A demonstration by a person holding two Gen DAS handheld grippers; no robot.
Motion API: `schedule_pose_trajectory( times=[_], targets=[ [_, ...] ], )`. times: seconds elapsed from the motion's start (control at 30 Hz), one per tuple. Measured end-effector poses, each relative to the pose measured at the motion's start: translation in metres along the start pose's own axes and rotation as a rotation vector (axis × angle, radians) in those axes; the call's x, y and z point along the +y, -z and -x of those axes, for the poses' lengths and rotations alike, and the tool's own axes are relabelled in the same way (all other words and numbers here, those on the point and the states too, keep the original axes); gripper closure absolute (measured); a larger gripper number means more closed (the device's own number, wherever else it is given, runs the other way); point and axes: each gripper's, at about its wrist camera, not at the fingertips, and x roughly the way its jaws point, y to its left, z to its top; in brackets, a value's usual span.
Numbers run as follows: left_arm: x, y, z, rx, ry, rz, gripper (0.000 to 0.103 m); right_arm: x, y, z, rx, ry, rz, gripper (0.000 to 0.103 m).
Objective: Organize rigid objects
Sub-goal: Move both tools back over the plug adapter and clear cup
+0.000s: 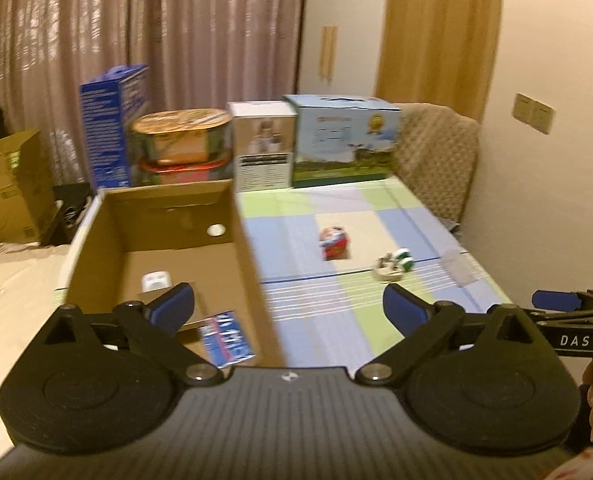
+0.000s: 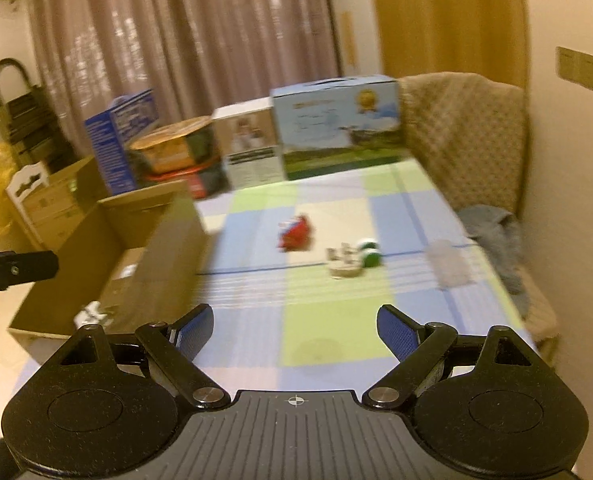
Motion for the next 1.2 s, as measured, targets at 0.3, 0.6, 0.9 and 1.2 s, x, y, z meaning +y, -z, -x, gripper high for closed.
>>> schedule_pose_trajectory(
  times=[0.3,0.6,0.9,1.2],
  targets=[
    [-0.052,-0.001,-0.018,0.011,0.067,-0.043,0.001,-0.059,0.005,0.026,-0.027,0.096,-0.073,0.017],
    [-0.084,0.0,-0.05,0.026,0.09,-0.071,0.001,-0.098,0.0,0.024,-0.038,0.153,-0.12,0.017],
    [-0.102,0.002,-0.104,0.053,0.084,-0.066,0.001,-0.127,-0.014,-0.011,-0.036,0.172,-0.12,0.017],
    [-0.117,0.013,-0.176,0.096,0.07,-0.058,0.001,-0.159,-0.023,-0.07,-0.02,0.175,-0.097,0.017]
  ],
)
